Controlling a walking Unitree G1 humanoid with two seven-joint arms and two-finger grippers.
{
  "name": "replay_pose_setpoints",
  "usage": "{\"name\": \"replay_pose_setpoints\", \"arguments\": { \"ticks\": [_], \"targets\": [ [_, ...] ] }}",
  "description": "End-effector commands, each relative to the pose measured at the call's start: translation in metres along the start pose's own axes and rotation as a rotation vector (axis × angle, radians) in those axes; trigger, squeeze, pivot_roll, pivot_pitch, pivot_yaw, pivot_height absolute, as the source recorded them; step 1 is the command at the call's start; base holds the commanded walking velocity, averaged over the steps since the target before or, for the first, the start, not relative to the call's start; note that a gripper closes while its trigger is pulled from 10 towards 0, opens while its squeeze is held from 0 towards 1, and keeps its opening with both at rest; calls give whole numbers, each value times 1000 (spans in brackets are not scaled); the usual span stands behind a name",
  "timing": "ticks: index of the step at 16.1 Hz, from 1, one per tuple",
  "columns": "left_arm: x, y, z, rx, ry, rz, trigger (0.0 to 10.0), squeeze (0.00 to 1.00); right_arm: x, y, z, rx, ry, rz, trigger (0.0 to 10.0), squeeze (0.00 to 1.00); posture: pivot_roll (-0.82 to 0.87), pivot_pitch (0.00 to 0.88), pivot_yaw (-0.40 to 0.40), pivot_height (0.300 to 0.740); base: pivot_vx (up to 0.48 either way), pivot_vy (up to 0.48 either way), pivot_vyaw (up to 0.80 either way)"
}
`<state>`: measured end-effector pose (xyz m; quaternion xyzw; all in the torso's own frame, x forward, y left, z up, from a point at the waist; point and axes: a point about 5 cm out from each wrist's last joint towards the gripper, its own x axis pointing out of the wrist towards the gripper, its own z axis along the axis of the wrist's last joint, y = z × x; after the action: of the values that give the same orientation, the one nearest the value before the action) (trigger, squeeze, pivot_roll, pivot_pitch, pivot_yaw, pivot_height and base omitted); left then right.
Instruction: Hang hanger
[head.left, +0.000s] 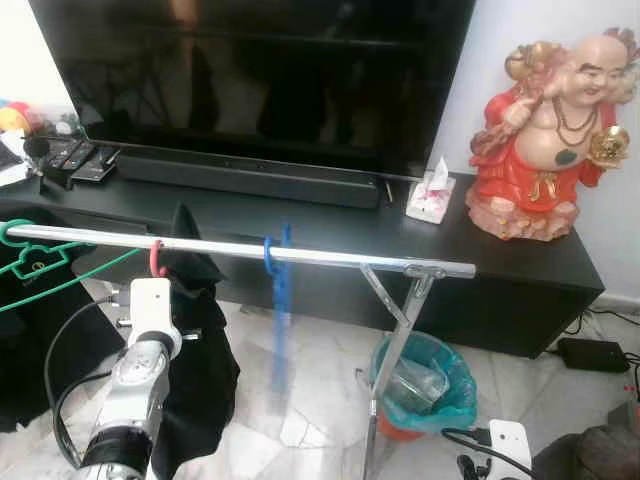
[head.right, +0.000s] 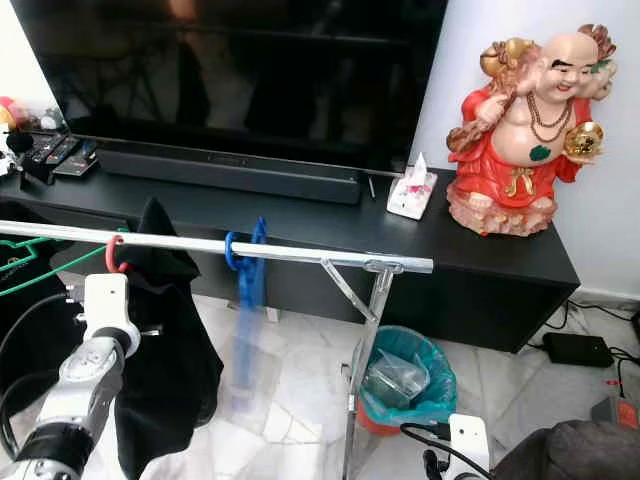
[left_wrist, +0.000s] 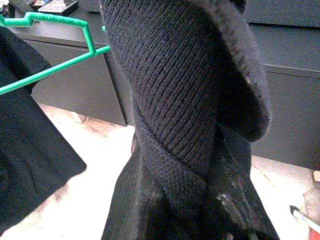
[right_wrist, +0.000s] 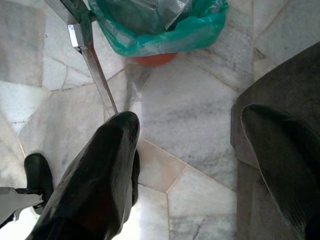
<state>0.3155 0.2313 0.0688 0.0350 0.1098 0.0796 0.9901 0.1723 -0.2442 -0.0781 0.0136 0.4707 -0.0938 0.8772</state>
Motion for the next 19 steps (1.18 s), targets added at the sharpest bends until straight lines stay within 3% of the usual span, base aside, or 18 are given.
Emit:
{"name": "replay_pose_setpoints", "arguments": {
  "ticks": [1,7,12,13,19],
  "targets": [
    [6,2,13,7,-37,0,10000,0,0,-1,2,-4,1,-3,10000,0,46,0,-25,740,0,0,0],
    [17,-10,14,-21,13,-22,10000,0,0,-1,2,-6,1,-2,10000,0,48,0,-27,740,0,0,0],
    [29,-19,27,-37,29,-38,10000,0,0,-1,2,-5,1,-1,10000,0,51,0,-27,740,0,0,0],
    [30,-20,24,-30,73,-41,10000,0,0,-1,2,-3,1,-1,10000,0,51,0,-27,740,0,0,0],
    [31,-20,21,-27,110,-34,10000,0,0,-1,2,-2,1,-1,10000,0,50,0,-26,740,0,0,0]
  ]
}}
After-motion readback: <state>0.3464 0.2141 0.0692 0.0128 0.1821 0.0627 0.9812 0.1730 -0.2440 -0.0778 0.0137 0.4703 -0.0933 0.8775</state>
